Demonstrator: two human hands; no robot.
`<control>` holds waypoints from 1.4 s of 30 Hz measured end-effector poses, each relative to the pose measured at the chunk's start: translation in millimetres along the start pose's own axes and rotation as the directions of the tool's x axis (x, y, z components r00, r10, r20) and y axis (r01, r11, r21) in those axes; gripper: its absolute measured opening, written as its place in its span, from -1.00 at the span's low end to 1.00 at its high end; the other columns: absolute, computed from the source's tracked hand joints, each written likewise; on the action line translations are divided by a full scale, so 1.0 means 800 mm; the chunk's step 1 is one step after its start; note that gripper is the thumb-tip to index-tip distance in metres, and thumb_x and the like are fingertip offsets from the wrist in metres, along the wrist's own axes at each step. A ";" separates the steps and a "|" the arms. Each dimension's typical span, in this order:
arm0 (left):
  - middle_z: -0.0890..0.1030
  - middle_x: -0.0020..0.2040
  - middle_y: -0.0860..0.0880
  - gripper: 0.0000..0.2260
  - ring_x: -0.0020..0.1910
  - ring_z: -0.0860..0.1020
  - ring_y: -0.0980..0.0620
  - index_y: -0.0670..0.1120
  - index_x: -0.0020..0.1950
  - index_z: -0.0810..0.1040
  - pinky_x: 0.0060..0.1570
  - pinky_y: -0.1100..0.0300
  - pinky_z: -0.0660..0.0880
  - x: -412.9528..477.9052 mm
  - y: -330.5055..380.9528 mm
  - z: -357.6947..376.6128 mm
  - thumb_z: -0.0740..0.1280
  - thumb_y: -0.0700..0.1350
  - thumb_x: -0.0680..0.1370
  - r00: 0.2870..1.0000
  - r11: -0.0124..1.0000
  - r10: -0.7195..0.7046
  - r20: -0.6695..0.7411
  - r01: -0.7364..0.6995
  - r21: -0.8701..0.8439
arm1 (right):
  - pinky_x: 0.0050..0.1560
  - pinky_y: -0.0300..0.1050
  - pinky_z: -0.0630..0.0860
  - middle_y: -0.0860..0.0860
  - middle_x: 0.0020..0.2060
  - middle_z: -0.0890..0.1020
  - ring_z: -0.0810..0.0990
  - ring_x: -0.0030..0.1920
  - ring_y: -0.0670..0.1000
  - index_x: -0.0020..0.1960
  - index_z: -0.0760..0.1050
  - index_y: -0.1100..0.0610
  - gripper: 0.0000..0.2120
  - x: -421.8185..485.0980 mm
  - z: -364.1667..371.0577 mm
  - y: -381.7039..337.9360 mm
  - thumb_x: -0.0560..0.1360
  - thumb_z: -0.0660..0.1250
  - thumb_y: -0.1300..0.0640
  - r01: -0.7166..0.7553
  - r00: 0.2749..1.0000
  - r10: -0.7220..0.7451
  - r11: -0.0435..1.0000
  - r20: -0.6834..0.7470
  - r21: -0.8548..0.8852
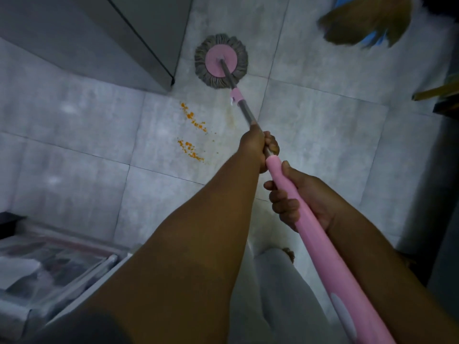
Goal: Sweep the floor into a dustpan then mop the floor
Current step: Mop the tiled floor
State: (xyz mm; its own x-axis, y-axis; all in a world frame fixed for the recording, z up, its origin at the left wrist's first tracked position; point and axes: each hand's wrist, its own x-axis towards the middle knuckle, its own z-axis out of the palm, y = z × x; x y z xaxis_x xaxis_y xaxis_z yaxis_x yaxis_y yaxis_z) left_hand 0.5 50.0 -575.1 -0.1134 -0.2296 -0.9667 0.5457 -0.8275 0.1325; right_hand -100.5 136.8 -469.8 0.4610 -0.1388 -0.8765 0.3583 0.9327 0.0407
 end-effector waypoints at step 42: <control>0.29 -0.54 0.02 -0.54 -0.68 0.24 0.13 -0.10 -0.28 0.35 -0.67 0.38 0.21 -0.057 -0.238 -0.022 0.12 0.20 0.65 0.997 0.996 -0.074 0.020 0.073 0.041 | -0.66 -0.25 0.37 0.04 -0.47 0.43 0.36 -0.63 -0.07 0.04 0.43 0.23 -0.51 -0.108 -0.140 0.166 0.55 0.19 -0.23 -0.020 0.997 0.019 1.000 -0.079 -0.013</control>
State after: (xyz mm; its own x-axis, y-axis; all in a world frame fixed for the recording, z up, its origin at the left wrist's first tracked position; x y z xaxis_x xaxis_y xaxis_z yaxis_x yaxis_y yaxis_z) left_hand -83.4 227.2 -560.2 -0.1697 -0.1780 -0.9693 0.5016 -0.8622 0.0705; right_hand -184.0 310.0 -442.6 0.4021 -0.0939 -0.9108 0.3383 0.9396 0.0525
